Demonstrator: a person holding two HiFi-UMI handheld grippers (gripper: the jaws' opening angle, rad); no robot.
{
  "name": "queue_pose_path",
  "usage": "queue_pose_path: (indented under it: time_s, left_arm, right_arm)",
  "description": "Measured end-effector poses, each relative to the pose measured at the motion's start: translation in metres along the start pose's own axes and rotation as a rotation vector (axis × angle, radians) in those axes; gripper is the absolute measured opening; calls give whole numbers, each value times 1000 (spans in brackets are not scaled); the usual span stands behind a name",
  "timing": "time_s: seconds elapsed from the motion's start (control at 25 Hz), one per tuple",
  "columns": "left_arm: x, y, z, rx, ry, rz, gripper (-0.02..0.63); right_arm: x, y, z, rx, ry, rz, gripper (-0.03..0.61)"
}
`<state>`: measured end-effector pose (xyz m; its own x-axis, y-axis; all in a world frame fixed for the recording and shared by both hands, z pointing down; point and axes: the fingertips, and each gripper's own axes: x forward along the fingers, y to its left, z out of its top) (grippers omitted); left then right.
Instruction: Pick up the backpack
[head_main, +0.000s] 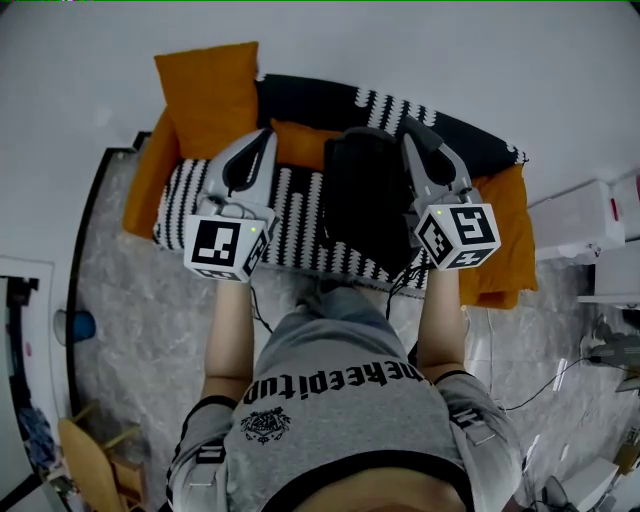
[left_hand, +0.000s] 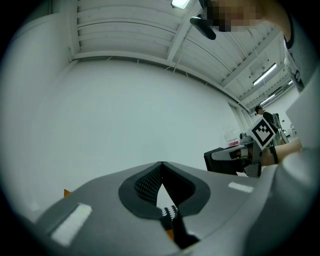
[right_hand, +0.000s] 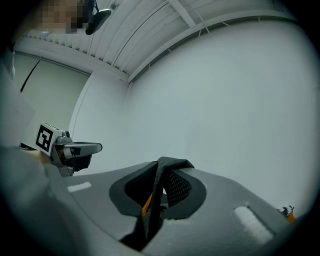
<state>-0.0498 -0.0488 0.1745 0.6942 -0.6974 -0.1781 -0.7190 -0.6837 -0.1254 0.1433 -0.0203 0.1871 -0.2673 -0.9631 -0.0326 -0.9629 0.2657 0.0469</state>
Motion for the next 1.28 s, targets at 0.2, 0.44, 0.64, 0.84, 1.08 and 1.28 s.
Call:
queue_pose_path:
  time_s: [0.2, 0.44, 0.64, 0.84, 1.08, 1.28]
  left_arm:
    - [-4, -4, 1, -1, 2, -3, 17]
    - [-5, -6, 2, 1, 3, -5, 18]
    - [-8, -7, 4, 3, -3, -6, 18]
    - [-10, -8, 7, 7, -3, -3, 17]
    - [-14, -6, 8, 7, -5, 4, 17]
    - [-16, -4, 5, -1, -4, 7, 17]
  right_arm:
    - [-9, 3, -5, 13, 2, 0, 35]
    - [-12, 6, -5, 13, -13, 8, 37]
    - [-15, 10, -2, 14, -31, 11, 37]
    - [-16, 11, 4, 10, -48, 11, 37]
    - [-15, 15, 9, -3, -54, 17, 37]
    - [-14, 17, 7, -3, -50, 17, 37]
